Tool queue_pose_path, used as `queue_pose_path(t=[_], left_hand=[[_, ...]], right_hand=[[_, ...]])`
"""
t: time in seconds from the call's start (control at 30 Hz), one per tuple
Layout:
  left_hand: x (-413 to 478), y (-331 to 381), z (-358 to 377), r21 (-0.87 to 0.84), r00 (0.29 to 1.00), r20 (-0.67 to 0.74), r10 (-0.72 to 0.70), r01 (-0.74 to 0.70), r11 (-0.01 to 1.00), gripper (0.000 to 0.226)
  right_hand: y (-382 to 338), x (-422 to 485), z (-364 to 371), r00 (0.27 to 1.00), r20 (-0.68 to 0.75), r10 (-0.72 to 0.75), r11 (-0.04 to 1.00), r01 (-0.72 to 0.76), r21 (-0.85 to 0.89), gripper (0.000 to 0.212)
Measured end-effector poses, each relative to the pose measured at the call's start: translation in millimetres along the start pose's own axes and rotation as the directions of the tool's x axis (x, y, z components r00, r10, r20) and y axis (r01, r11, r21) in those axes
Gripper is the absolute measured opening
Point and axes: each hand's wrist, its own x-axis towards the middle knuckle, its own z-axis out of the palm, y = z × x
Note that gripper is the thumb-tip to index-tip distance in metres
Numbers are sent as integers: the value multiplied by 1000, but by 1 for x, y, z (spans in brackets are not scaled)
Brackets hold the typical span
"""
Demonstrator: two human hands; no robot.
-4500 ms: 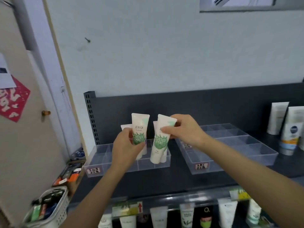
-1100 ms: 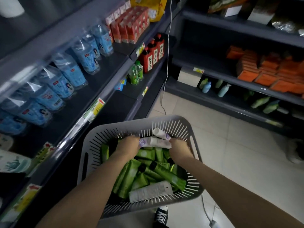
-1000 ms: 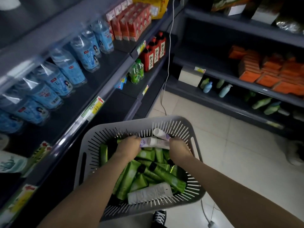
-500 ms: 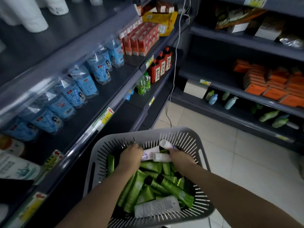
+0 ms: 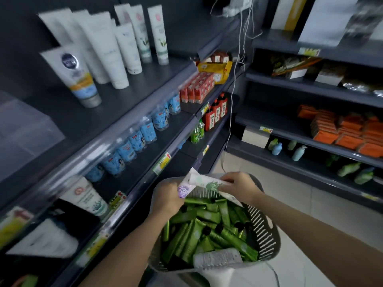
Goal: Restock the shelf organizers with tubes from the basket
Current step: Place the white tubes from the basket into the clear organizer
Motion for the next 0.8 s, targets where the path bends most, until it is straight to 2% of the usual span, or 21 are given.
queue_pose_path(t=[0.03,0.13,0.23,0.33,0.43,0.5,0.57,0.8], left_hand=[[-5,1,-12,-58,1000,2,-1,1,998,6],[-18,3,-51,-162,999,1,-47,47,986,17],[-32,3,-96,-222,996,-83,-37,17,975,17],[-51,2,-144,-260,982,-186,-15,-35,965,17],[-71,-4,-191,-280,956,-292,-4,-81,957,20],[-86,-11,-221,-300,938,-347,-6,-105,948,22],[-102,-22,-248,-314,918,-396,-21,-114,943,24],[-170,-79,-328,-364,806,-568,-167,-64,929,23]], right_hand=[[-14,-4,-8,999,-31,6,998,-4,58,16],[-57,-15,-29,991,-128,40,963,-4,269,14],[-105,-24,-41,975,-196,107,843,16,538,16],[-153,-27,-44,978,-183,98,675,69,735,15],[-204,-32,-42,991,-123,44,399,95,912,12],[-238,-38,-40,996,-91,-21,238,93,967,11],[-270,-46,-36,993,-77,-90,139,89,986,8],[-368,-61,-16,974,-32,-223,-51,21,998,20]])
